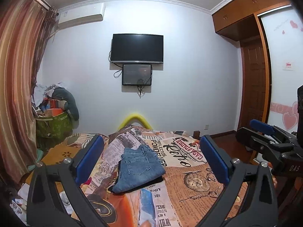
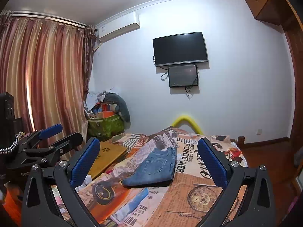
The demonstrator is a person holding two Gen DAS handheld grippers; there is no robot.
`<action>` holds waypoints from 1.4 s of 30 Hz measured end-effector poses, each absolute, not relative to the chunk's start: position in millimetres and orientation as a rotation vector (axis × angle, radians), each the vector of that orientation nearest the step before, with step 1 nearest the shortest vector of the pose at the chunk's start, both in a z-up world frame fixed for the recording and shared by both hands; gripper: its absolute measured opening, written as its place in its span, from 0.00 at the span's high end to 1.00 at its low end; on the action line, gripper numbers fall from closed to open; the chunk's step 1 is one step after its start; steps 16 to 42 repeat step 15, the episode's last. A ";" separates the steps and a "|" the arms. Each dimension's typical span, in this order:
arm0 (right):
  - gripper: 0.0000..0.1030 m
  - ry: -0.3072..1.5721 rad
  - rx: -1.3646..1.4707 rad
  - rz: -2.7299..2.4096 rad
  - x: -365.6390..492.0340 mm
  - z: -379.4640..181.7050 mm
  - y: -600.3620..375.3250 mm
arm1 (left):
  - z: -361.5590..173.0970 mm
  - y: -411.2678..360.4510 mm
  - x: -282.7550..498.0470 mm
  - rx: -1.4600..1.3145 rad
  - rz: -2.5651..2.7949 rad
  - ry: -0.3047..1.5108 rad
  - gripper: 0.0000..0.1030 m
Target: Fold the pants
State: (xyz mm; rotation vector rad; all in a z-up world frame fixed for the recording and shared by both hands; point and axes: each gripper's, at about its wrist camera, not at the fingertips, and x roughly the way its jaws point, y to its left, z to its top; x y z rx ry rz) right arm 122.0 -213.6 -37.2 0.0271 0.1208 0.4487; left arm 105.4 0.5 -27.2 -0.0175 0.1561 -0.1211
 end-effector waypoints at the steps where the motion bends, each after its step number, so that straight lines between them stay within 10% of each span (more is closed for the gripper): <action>1: 0.00 0.120 0.027 0.448 121.9 -37.9 -214.0 | -27.6 -0.1 105.2 -0.018 -0.122 0.157 0.01; 42: 0.00 0.119 0.034 0.439 119.7 -36.2 -214.0 | -29.1 1.5 109.0 -0.036 -0.139 0.184 0.00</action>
